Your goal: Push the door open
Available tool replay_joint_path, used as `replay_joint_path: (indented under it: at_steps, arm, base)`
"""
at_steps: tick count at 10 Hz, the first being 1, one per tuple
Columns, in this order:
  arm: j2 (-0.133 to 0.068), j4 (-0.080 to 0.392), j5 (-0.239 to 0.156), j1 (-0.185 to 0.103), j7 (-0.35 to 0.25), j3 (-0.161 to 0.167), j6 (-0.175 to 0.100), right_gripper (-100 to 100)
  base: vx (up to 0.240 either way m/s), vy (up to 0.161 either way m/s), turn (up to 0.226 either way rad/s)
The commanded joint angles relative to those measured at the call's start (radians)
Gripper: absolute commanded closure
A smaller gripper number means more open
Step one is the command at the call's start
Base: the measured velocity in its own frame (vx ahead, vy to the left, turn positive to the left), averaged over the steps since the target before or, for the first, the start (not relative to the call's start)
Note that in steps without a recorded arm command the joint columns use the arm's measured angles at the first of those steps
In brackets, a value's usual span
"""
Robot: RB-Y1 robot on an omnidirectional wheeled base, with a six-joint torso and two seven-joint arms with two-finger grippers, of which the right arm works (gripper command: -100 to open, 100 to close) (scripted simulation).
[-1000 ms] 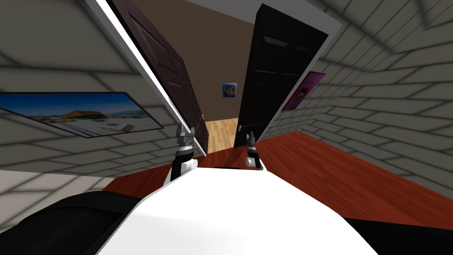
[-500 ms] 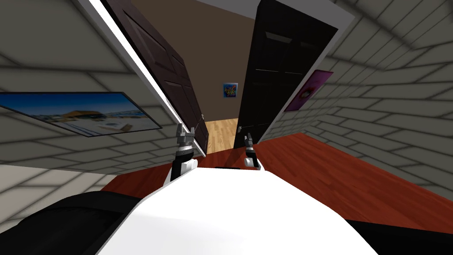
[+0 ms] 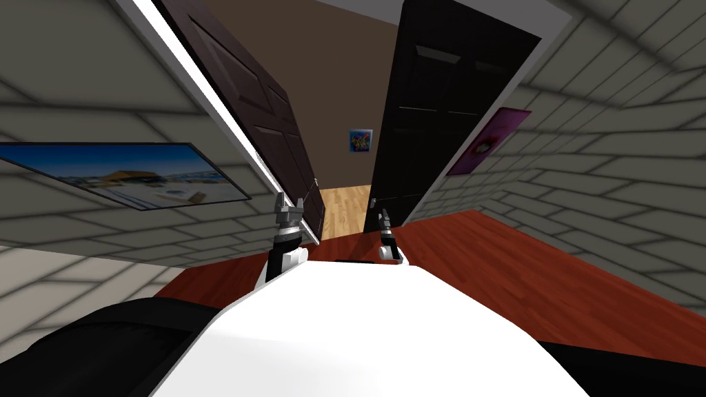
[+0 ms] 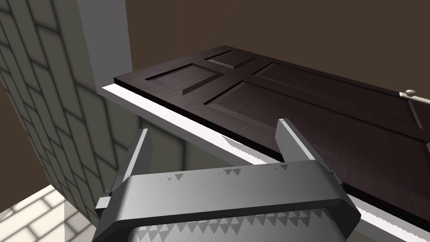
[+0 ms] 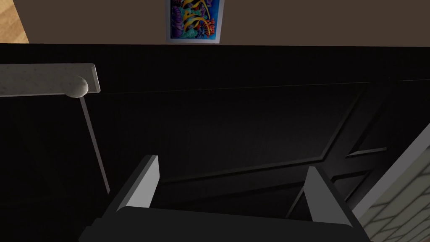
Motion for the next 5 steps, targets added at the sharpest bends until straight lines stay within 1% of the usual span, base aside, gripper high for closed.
replay_joint_path:
  at_steps: [1,2,3,5]
  arm:
    - [0.002,0.029,-0.001,-0.006,0.002,0.004,-0.001,-100]
    - [0.003,0.067,-0.003,-0.019,0.002,0.009,-0.005,-100]
    - [0.005,0.093,-0.005,-0.032,0.002,0.013,-0.008,-100]
    - [0.009,0.174,-0.009,-0.057,0.003,0.022,-0.015,-100]
  base:
    - [0.063,-0.072,0.031]
    - [0.056,-0.062,0.046]
    - [0.071,-0.092,0.075]
    - [0.079,-0.105,0.072]
